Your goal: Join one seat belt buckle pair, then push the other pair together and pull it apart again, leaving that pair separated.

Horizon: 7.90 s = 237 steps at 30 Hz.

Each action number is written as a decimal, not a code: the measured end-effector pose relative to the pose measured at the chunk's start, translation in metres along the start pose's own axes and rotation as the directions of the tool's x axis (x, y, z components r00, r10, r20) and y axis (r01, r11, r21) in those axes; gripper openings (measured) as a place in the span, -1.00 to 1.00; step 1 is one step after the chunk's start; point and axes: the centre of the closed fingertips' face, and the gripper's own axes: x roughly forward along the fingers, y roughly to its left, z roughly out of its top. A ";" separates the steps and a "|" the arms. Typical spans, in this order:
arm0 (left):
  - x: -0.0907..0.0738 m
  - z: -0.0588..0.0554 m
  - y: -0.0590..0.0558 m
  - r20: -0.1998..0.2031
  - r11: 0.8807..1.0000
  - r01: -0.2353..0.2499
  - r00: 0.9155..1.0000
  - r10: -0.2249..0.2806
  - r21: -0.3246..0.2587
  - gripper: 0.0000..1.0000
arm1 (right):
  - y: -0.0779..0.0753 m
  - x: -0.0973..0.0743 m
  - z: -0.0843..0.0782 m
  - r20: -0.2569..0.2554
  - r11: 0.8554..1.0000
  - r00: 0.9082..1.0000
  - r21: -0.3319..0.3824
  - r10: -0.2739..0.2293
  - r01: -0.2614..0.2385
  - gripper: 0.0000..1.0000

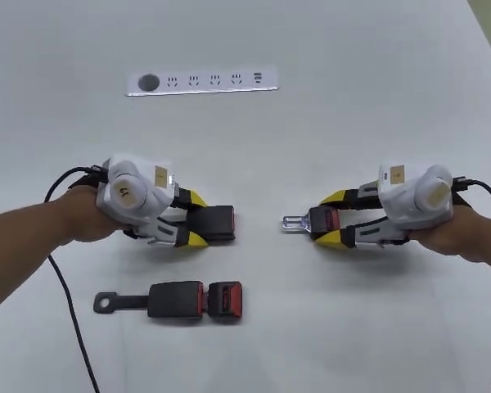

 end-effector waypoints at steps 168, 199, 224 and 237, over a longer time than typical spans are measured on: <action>0.000 -0.001 0.001 -0.067 0.999 0.034 0.997 -0.035 -0.007 -0.32 | 0.006 0.035 0.026 0.026 0.999 0.999 -0.027 0.032 -0.031 -0.32; 0.000 -0.003 0.002 -0.070 0.999 0.042 0.997 -0.042 -0.004 -0.32 | -0.006 -0.010 -0.004 0.005 1.000 1.000 -0.012 0.009 -0.009 -0.31; -0.001 0.010 -0.015 -0.088 0.992 0.027 0.995 -0.038 -0.123 0.58 | -0.011 -0.008 -0.007 -0.020 0.986 0.993 0.118 -0.115 0.116 0.25; -0.033 0.020 -0.007 -0.017 0.942 -0.111 0.994 0.112 -0.317 0.91 | -0.025 -0.039 0.018 0.095 0.867 0.895 0.312 -0.435 0.388 0.52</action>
